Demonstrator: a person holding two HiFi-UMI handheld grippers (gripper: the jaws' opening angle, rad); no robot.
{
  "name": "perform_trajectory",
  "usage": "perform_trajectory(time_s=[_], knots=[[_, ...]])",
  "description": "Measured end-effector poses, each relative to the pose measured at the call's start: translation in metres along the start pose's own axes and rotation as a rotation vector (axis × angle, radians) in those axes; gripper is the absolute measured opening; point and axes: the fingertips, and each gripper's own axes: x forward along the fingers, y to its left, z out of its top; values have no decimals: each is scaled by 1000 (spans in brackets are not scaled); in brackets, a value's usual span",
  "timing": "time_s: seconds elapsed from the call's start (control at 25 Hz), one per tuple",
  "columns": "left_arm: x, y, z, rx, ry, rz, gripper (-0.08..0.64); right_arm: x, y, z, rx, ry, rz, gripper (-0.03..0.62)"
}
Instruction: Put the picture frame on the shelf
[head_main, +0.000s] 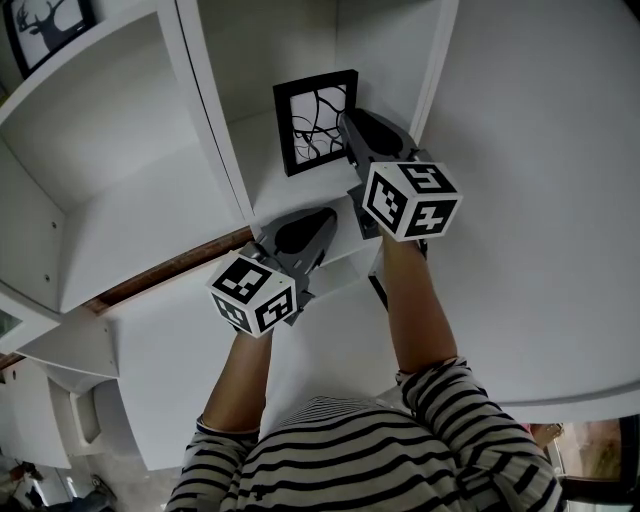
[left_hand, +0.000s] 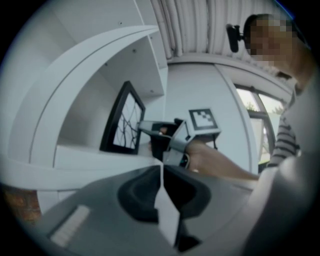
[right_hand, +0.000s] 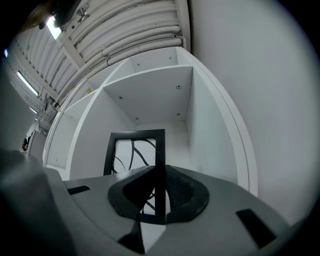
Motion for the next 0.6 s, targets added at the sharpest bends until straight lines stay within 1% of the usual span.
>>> perform_trajectory(time_s=[0.2,0.6], knots=[[0,4,-5,-13,0,-5,20,1,0,-1,-16,2,-5,60],[2,5,-8,-15,2,-7,20,0,0,-1,-24,-4,3,60]])
